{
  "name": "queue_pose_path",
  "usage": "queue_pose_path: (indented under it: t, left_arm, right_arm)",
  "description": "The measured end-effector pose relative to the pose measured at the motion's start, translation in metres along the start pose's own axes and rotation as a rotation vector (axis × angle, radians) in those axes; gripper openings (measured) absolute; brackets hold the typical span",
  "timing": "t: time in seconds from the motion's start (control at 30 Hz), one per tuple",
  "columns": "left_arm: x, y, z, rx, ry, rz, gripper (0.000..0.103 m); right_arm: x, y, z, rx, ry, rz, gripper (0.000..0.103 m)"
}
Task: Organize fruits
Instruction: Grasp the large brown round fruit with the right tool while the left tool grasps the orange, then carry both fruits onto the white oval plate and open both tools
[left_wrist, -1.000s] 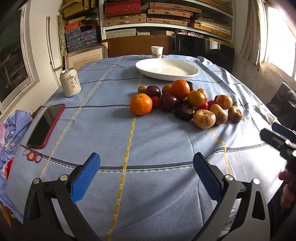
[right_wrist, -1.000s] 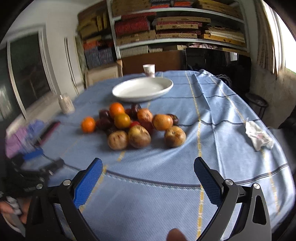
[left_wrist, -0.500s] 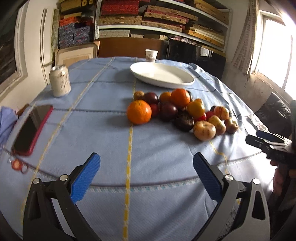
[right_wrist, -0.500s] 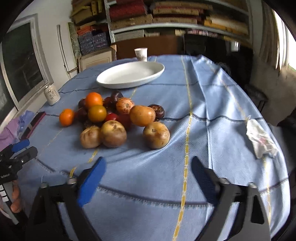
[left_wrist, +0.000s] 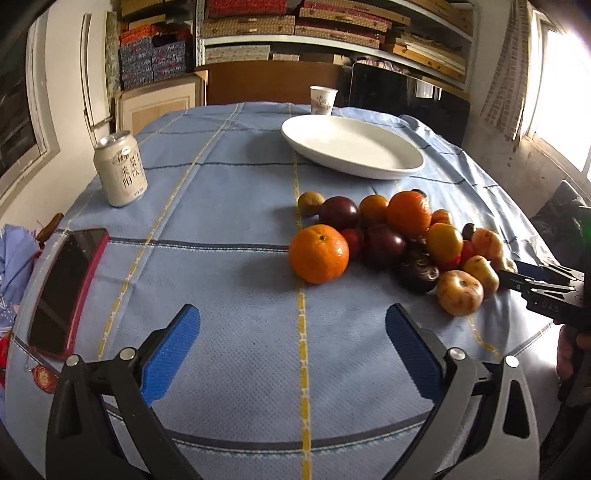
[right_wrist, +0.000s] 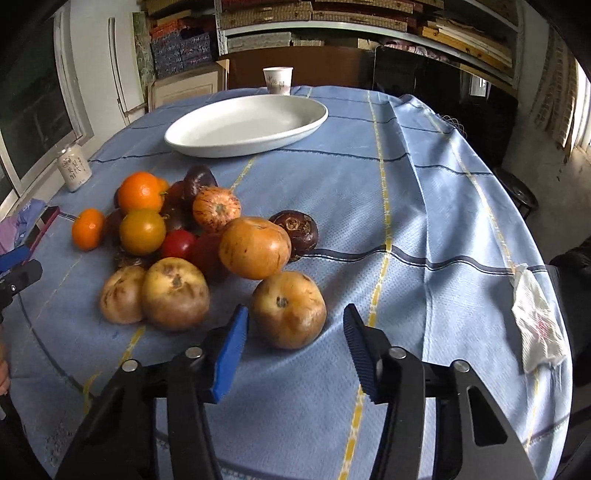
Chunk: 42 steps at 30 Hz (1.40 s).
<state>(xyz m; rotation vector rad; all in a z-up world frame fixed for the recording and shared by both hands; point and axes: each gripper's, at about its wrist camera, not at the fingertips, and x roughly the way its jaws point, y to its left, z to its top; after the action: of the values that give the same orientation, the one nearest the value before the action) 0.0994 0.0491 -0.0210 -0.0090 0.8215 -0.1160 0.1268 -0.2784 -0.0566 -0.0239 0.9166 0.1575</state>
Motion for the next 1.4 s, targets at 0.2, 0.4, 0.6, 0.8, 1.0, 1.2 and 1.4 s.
queue_pose_path:
  t: [0.2,0.4,0.6,0.8,1.0,1.2,1.4]
  left_arm:
    - [0.016,-0.001,0.006,0.014,0.038,-0.001,0.099]
    - [0.043,-0.009,0.026,0.066,0.077,-0.029,0.095]
    - [0.062,-0.012,0.042,0.065,0.104,-0.041,0.080]
    - [0.076,-0.006,0.043,0.033,0.148,-0.079,0.061]
    - [0.077,-0.011,0.043,0.055,0.142,-0.114,0.047]
    - [0.080,-0.012,0.044,0.067,0.151,-0.109,0.047]
    - [0.081,-0.010,0.047,0.071,0.141,-0.106,0.051]
  right_arm:
    - [0.002,-0.005,-0.004,0.029,-0.025,0.059,0.040]
    - [-0.001,-0.030,-0.008,0.162,-0.055,0.145,0.040]
    - [-0.002,-0.032,-0.007,0.170,-0.076,0.157,0.040]
    - [-0.003,-0.034,-0.010,0.178,-0.078,0.161,0.040]
    - [-0.002,-0.034,-0.009,0.178,-0.077,0.158,0.040]
    - [-0.002,-0.033,-0.010,0.176,-0.072,0.150,0.040]
    - [0.001,-0.031,-0.009,0.170,-0.060,0.141,0.041]
